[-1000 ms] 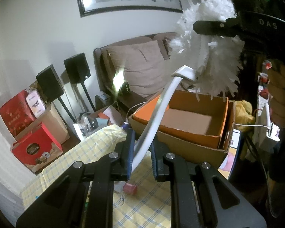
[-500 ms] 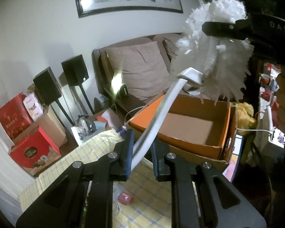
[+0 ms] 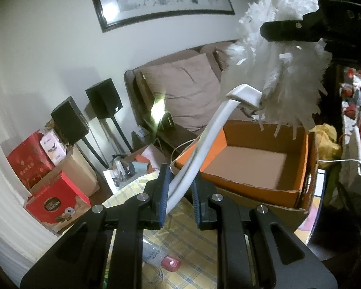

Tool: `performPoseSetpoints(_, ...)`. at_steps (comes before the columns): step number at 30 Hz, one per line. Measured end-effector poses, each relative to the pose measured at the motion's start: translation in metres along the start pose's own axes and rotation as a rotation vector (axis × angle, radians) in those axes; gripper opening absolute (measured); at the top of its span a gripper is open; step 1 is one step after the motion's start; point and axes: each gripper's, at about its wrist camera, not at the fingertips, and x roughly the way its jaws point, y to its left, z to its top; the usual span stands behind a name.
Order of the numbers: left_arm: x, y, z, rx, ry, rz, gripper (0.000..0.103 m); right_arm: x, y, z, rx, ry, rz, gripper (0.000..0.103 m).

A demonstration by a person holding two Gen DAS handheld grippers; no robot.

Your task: Organize objects

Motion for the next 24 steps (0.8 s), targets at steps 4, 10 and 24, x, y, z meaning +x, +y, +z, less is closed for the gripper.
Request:
performPoseSetpoints(4, 0.009, -0.002, 0.000, 0.010, 0.014, 0.019, 0.016, 0.006, -0.009, -0.004, 0.020, 0.024, -0.011, 0.030)
performPoseSetpoints(10, 0.020, -0.006, -0.001, 0.018, 0.033, 0.015, 0.016, 0.011, -0.018, -0.009, 0.044, 0.053, -0.020, 0.030)
performPoseSetpoints(24, 0.035, -0.008, -0.002, 0.019, 0.052, 0.049, 0.017, 0.024, -0.021, -0.002, 0.048, 0.094, -0.026, 0.030)
